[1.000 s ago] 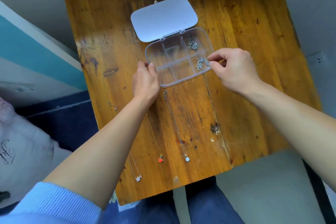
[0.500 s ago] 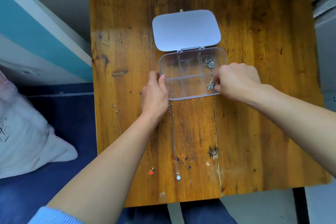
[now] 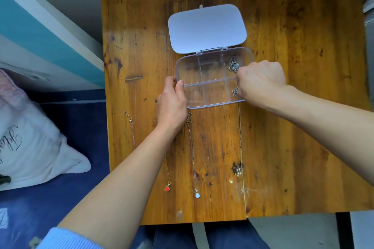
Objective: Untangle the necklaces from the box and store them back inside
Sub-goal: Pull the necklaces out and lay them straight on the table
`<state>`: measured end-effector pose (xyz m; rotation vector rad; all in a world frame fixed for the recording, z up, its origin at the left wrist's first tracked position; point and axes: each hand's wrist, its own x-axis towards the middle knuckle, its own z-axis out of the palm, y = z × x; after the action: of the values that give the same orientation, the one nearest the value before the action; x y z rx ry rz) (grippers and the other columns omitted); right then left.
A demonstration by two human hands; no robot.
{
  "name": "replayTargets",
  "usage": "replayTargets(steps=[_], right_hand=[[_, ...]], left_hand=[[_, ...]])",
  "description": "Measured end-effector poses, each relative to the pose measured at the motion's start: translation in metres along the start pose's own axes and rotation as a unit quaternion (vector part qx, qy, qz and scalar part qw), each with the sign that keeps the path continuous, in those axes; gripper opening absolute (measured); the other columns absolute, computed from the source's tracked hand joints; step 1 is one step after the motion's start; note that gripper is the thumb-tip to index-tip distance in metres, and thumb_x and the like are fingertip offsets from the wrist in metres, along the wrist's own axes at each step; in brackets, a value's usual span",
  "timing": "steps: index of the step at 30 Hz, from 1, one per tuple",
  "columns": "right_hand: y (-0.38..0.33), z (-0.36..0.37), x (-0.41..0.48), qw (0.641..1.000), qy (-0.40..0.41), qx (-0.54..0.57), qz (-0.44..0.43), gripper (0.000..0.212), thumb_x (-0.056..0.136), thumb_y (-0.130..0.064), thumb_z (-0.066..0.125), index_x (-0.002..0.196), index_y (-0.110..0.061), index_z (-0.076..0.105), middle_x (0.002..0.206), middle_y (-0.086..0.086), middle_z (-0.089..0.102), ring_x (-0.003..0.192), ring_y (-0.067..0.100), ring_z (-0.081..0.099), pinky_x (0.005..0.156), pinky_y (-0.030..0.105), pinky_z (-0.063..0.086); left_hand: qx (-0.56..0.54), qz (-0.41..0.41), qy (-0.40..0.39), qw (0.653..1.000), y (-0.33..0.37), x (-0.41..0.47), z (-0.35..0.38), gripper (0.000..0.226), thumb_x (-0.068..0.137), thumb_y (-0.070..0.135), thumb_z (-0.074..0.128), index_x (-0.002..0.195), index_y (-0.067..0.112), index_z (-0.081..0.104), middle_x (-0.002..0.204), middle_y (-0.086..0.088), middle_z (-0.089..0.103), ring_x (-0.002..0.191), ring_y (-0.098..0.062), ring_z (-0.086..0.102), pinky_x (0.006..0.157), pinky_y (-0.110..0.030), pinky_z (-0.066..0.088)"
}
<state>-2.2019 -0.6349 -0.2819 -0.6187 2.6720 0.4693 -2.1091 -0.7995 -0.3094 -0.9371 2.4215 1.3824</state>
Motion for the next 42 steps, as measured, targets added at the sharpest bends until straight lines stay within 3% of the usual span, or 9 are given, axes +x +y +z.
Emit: replayTargets(steps=[6, 9, 12, 17, 21, 30, 35, 39, 42], right_hand=[[0.02, -0.001, -0.01, 0.961, 0.013, 0.275, 0.017, 0.015, 0.08, -0.029, 0.06, 0.069, -0.019, 0.062, 0.071, 0.003, 0.066, 0.071, 0.025, 0.06, 0.063, 0.032, 0.045], [0.032, -0.01, -0.023, 0.846, 0.045, 0.53, 0.038, 0.012, 0.077, -0.012, 0.066, 0.065, -0.01, 0.066, 0.055, -0.001, 0.068, 0.052, 0.004, 0.061, 0.053, 0.02, 0.043], [0.035, -0.015, -0.036, 0.708, 0.045, 0.701, 0.068, 0.014, 0.075, 0.001, 0.064, 0.063, -0.006, 0.066, 0.058, 0.0, 0.07, 0.048, 0.005, 0.059, 0.042, 0.012, 0.037], [0.026, -0.011, -0.067, 0.574, -0.017, 0.814, 0.09, 0.018, 0.072, -0.002, 0.064, 0.067, -0.017, 0.072, 0.066, 0.003, 0.07, 0.056, 0.01, 0.058, 0.045, 0.018, 0.04], [0.005, -0.001, -0.101, 0.511, -0.065, 0.851, 0.098, 0.018, 0.069, -0.005, 0.059, 0.068, -0.015, 0.075, 0.063, 0.003, 0.066, 0.055, 0.011, 0.057, 0.043, 0.019, 0.04], [-0.045, 0.053, -0.176, 0.553, -0.108, 0.804, 0.192, 0.016, 0.07, -0.005, 0.063, 0.065, -0.014, 0.075, 0.063, 0.004, 0.067, 0.057, 0.011, 0.058, 0.044, 0.018, 0.041], [-0.057, 0.083, -0.191, 0.611, -0.064, 0.755, 0.23, 0.027, 0.083, 0.007, 0.058, 0.068, -0.01, 0.072, 0.06, 0.0, 0.068, 0.054, 0.007, 0.058, 0.043, 0.014, 0.04], [-0.058, 0.105, -0.196, 0.664, -0.035, 0.707, 0.24, 0.022, 0.083, 0.005, 0.062, 0.071, -0.01, 0.072, 0.064, 0.009, 0.067, 0.049, 0.002, 0.054, 0.047, 0.013, 0.043], [-0.055, 0.12, -0.2, 0.69, -0.025, 0.68, 0.247, 0.019, 0.08, 0.001, 0.066, 0.073, -0.015, 0.07, 0.065, 0.01, 0.064, 0.054, 0.013, 0.051, 0.054, 0.027, 0.043]], left_hand=[[0.007, -0.003, -0.01, 1.0, 0.001, -0.001, -0.001, 0.034, 0.104, 0.037, 0.031, 0.123, 0.014, 0.046, 0.103, -0.016, 0.065, 0.094, -0.046, 0.062, 0.083, -0.054, 0.052], [0.006, -0.001, -0.009, 1.0, 0.0, 0.0, -0.001, 0.033, 0.103, 0.037, 0.031, 0.122, 0.014, 0.047, 0.103, -0.016, 0.066, 0.092, -0.047, 0.063, 0.082, -0.054, 0.053], [0.003, 0.001, -0.01, 1.0, -0.001, 0.001, -0.001, 0.033, 0.103, 0.037, 0.031, 0.122, 0.014, 0.046, 0.102, -0.016, 0.065, 0.092, -0.046, 0.063, 0.082, -0.054, 0.053], [-0.001, 0.007, -0.008, 1.0, -0.003, 0.001, 0.0, 0.033, 0.103, 0.038, 0.031, 0.12, 0.015, 0.046, 0.1, -0.017, 0.065, 0.093, -0.047, 0.062, 0.083, -0.053, 0.052], [-0.003, 0.009, -0.012, 1.0, -0.004, 0.002, -0.001, 0.033, 0.103, 0.038, 0.031, 0.121, 0.015, 0.046, 0.101, -0.017, 0.065, 0.094, -0.045, 0.062, 0.083, -0.053, 0.053], [-0.004, 0.021, -0.054, 0.998, -0.007, 0.006, -0.012, 0.033, 0.101, 0.04, 0.035, 0.12, 0.015, 0.047, 0.107, -0.014, 0.066, 0.098, -0.044, 0.063, 0.087, -0.052, 0.052], [-0.01, 0.034, -0.043, 0.998, -0.008, 0.007, -0.017, 0.042, 0.099, 0.043, 0.042, 0.13, 0.014, 0.047, 0.117, -0.017, 0.065, 0.107, -0.041, 0.061, 0.092, -0.052, 0.05], [-0.011, 0.094, 0.069, 0.993, -0.017, -0.01, -0.021, 0.036, 0.093, 0.041, 0.056, 0.116, 0.014, 0.057, 0.074, 0.009, 0.054, 0.084, -0.02, 0.053, 0.077, -0.034, 0.043], [0.006, 0.087, 0.045, 0.995, -0.027, -0.032, -0.009, 0.022, 0.089, 0.028, 0.063, 0.105, 0.013, 0.06, 0.064, 0.011, 0.049, 0.074, -0.018, 0.052, 0.072, -0.033, 0.043]])
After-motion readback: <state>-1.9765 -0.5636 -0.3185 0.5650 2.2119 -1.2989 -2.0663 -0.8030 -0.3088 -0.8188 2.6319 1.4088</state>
